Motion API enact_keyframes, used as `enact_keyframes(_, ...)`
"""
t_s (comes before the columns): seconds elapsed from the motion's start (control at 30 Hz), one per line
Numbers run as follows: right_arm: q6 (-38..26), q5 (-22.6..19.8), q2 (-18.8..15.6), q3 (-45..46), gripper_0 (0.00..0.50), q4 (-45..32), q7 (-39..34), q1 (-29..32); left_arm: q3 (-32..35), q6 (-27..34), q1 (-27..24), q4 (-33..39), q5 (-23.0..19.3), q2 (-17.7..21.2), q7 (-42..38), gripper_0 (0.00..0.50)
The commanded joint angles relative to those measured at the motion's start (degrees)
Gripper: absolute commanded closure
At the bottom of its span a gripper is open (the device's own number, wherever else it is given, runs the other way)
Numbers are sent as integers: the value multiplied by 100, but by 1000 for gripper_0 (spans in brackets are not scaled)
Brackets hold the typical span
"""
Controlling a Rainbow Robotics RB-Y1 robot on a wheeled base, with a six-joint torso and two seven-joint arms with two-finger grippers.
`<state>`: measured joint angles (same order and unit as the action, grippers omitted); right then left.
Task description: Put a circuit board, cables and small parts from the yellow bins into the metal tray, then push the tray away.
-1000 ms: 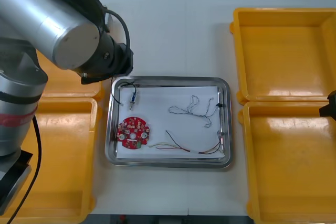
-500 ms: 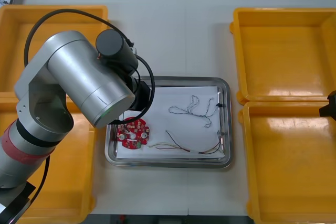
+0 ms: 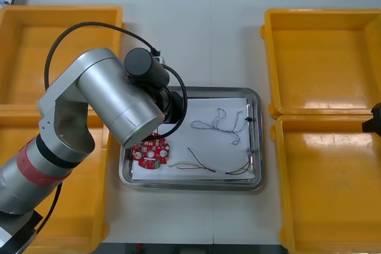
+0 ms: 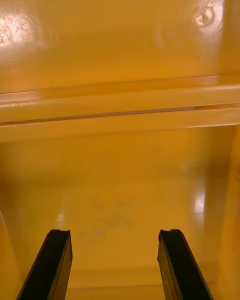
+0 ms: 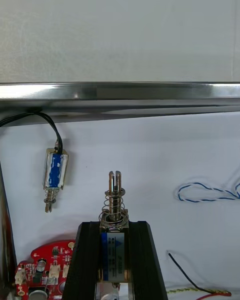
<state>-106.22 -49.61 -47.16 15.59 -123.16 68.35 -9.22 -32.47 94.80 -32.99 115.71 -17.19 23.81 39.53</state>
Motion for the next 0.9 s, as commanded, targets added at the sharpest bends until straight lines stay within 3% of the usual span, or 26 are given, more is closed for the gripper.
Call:
enact_keyframes(0.03,31,-40,-224,-74,0,-41,152,60,-181,-111,-129,-215,189,-254,-121,500)
enact_keyframes(0.6,31,-40,-224,-74,0,-41,152,60,-374,-410,-454,-1006,400,-544,-147,500)
enact_keyframes(0.9,31,-40,-224,-74,0,-41,152,60,-269,188,-771,-1164,172,-702,-95,500)
